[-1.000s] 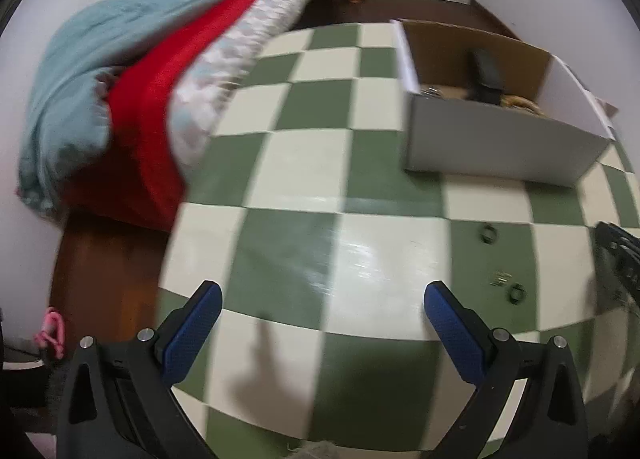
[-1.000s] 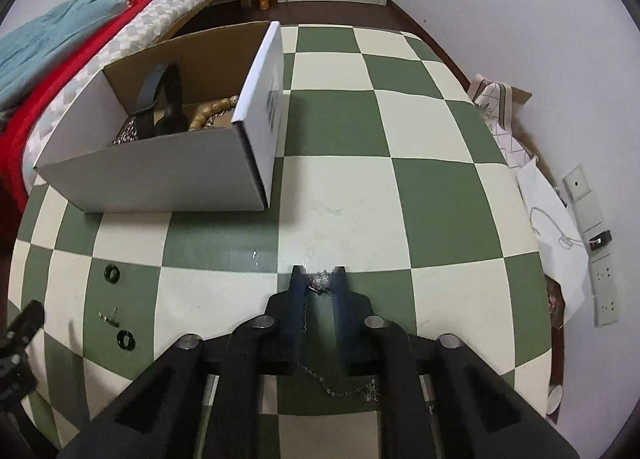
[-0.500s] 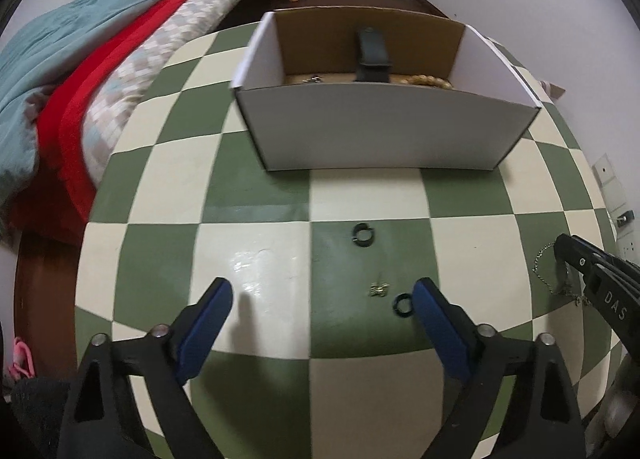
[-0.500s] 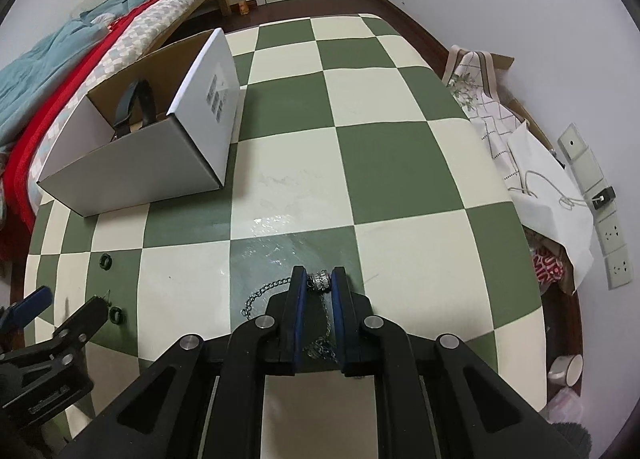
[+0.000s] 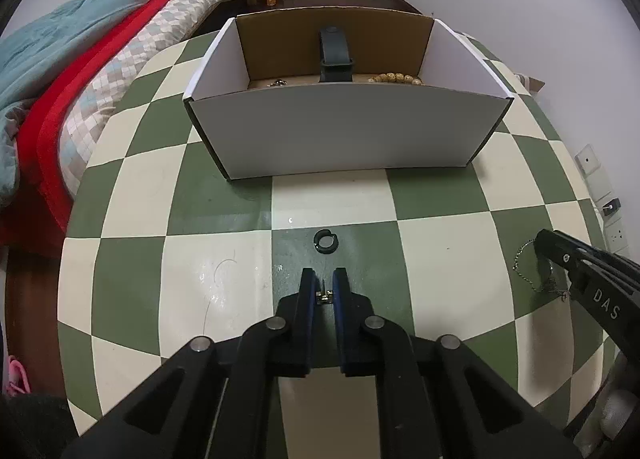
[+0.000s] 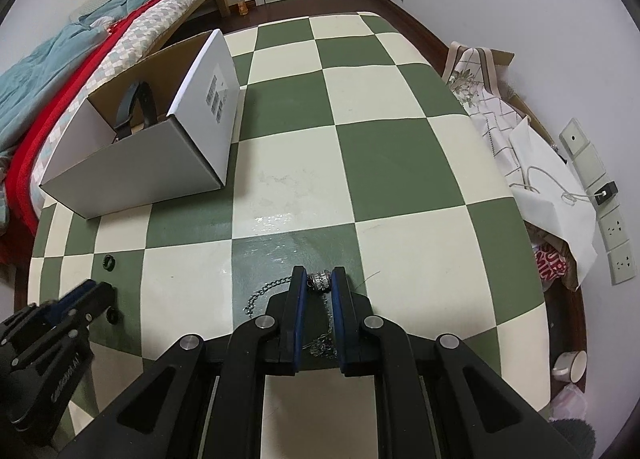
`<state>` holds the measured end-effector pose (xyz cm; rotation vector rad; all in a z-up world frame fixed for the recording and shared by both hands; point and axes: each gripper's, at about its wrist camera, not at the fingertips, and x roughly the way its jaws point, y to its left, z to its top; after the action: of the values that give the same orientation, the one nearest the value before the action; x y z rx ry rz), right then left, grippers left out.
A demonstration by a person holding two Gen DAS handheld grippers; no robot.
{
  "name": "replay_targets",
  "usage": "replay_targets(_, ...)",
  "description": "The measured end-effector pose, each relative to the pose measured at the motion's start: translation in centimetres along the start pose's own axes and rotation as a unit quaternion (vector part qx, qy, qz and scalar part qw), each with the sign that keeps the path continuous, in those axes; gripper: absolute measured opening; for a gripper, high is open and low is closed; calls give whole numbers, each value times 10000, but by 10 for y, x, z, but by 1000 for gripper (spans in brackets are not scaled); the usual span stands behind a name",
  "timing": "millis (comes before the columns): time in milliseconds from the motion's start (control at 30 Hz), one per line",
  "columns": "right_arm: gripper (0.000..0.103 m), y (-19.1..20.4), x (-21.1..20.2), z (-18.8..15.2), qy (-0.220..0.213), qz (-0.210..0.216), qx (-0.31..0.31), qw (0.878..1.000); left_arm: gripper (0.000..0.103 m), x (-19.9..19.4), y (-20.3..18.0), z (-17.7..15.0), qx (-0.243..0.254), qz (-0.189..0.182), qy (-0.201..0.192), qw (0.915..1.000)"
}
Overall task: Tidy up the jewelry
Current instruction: 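Lift the pendant chain with the right tool toward the box, then lower the pendant chain into the box and open the right tool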
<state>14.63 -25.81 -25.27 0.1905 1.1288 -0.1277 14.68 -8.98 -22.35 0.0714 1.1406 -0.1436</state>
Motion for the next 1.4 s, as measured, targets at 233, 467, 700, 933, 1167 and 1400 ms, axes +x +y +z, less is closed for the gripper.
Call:
replay_targets(233, 13, 8, -19, 5, -147, 217, 12, 9997, 6, -19, 19, 0, -247, -194, -95, 9995)
replay_targets(467, 13, 17, -57, 17, -420, 653, 44, 9970, 6, -53, 53, 7, -623, -435, -224, 9969)
replay_targets(700, 13, 25, -99, 39, -626, 1299, 138, 9895, 6, -92, 67, 27, -713, -554, -520, 9946)
replay_targets(933, 12, 44, -151, 82, -937, 1856, 39, 9781, 6, -139, 62, 68, -511, -734, -1017, 9908)
replay_targets(1167, 12, 83, -195, 134, -1309, 2070, -345, 9689, 6, -158, 62, 119, -334, -785, -1301, 9878)
replay_targets(1400, 12, 112, -188, 164, -1300, 1804, -597, 9731, 6, -133, 65, 151, -221, -702, -1010, 9922)
